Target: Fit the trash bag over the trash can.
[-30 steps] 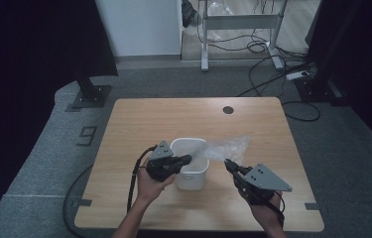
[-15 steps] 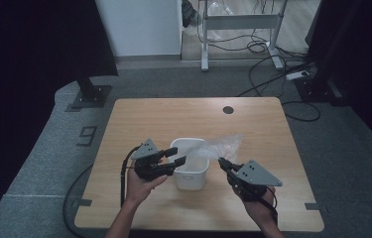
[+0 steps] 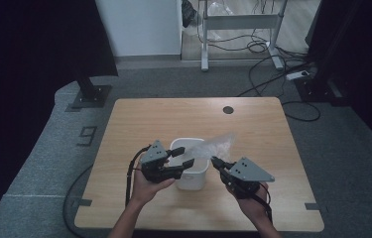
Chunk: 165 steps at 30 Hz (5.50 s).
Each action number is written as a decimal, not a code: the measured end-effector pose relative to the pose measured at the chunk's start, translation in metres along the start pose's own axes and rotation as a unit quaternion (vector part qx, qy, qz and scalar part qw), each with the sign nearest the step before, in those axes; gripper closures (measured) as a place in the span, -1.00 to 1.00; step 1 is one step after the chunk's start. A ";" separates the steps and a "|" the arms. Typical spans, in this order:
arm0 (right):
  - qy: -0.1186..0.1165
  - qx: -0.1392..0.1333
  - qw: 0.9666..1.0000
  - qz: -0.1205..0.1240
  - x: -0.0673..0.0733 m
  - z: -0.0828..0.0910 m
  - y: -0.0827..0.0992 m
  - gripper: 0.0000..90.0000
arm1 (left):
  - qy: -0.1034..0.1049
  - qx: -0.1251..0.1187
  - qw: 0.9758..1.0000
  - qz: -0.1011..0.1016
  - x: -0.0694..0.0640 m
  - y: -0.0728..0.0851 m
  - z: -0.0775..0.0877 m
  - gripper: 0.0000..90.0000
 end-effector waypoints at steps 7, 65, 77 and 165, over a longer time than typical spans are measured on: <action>-0.010 -0.006 1.000 0.008 0.004 0.001 0.000 0.96 | 0.000 0.023 0.999 -0.026 -0.008 0.001 -0.009 0.64; 0.020 -0.041 0.998 -0.038 0.009 0.032 0.008 0.01 | -0.042 0.009 0.996 0.078 0.023 0.038 0.008 0.96; 0.004 -0.031 0.999 -0.022 0.010 0.022 0.003 0.78 | -0.029 0.007 0.997 0.073 0.018 0.041 0.010 0.92; -0.090 0.025 0.994 -0.048 0.005 -0.036 -0.009 0.38 | -0.074 -0.055 0.995 0.049 -0.005 0.045 0.024 -0.05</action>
Point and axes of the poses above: each handheld gripper's, and its own axes: z roughly backward along the jaws, y roughly out of its underside, x roughly to its left, the point moved 5 cm from there along -z, roughly forward along the jaws, and after that the axes turned 15 degrees about x, right-handed, at the moved point
